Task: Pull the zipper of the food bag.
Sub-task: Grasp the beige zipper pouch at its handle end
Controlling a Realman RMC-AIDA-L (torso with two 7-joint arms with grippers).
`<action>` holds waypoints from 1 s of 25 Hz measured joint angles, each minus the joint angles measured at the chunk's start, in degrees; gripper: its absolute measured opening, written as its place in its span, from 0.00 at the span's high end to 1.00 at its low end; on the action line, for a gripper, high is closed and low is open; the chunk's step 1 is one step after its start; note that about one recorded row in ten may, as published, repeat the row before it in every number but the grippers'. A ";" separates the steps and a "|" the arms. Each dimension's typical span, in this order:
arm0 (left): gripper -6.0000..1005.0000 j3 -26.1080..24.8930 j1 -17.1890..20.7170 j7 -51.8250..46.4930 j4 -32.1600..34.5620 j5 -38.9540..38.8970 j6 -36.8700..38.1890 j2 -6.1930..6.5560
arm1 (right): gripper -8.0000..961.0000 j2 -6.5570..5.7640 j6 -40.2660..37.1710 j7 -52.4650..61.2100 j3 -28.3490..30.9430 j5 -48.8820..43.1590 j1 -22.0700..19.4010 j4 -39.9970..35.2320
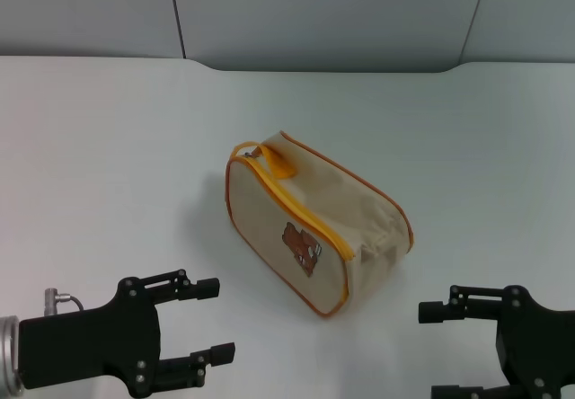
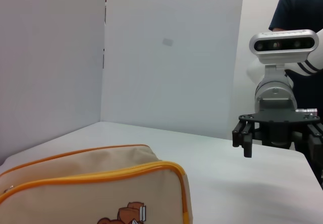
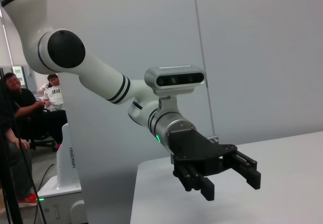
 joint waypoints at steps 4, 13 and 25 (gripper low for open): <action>0.28 0.00 0.23 0.10 -0.03 0.00 -0.01 -0.03 | 0.18 0.40 0.03 0.14 -0.10 -0.04 0.00 -0.04; 0.27 -0.35 0.40 0.35 -0.36 -0.04 0.14 -0.10 | 0.18 0.42 0.28 0.24 0.20 -0.03 0.03 -0.13; 0.28 -8.67 -1.38 5.31 -3.18 -1.11 -4.36 -0.25 | 0.18 1.99 4.54 -0.13 8.51 0.88 -1.40 -0.11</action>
